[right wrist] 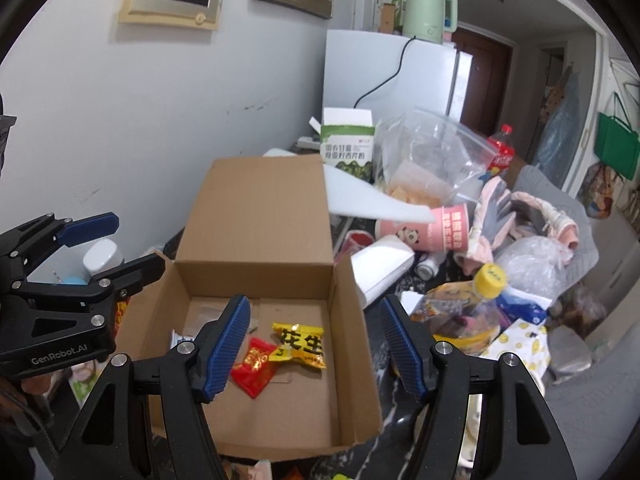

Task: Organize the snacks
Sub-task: 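Withdraw both tools from the box toward the snacks on the table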

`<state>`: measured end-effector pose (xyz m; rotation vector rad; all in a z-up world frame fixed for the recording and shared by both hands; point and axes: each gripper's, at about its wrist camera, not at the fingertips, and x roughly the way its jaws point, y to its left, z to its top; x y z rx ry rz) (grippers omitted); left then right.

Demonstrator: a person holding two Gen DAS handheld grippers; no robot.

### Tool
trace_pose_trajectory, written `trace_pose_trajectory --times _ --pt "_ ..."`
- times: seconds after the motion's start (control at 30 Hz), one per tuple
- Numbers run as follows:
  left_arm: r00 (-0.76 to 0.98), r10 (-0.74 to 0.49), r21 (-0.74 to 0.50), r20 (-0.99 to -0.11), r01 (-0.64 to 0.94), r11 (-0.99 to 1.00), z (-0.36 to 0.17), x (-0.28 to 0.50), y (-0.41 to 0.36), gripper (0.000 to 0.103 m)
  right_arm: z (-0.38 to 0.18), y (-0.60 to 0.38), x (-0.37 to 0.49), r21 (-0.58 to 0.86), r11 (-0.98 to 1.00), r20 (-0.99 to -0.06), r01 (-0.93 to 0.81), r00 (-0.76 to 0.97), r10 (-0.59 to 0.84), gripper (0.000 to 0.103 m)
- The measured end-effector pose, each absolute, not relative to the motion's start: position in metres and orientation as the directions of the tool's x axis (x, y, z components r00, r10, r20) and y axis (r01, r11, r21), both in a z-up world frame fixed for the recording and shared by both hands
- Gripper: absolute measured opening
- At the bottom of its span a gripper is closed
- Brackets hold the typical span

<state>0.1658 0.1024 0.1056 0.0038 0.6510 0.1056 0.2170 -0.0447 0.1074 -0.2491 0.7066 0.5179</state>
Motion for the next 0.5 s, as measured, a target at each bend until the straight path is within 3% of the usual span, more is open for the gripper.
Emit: trace_pose_trajectory --times 0.5 --pt "0.848 0.027 0.036 -0.529 -0.009 0.999 0.144 0.108 0.070 0.071 0.146 -0.087 0.157 -0.043 0.869 -0.611 -0.493 0.701 0.367 0.072"
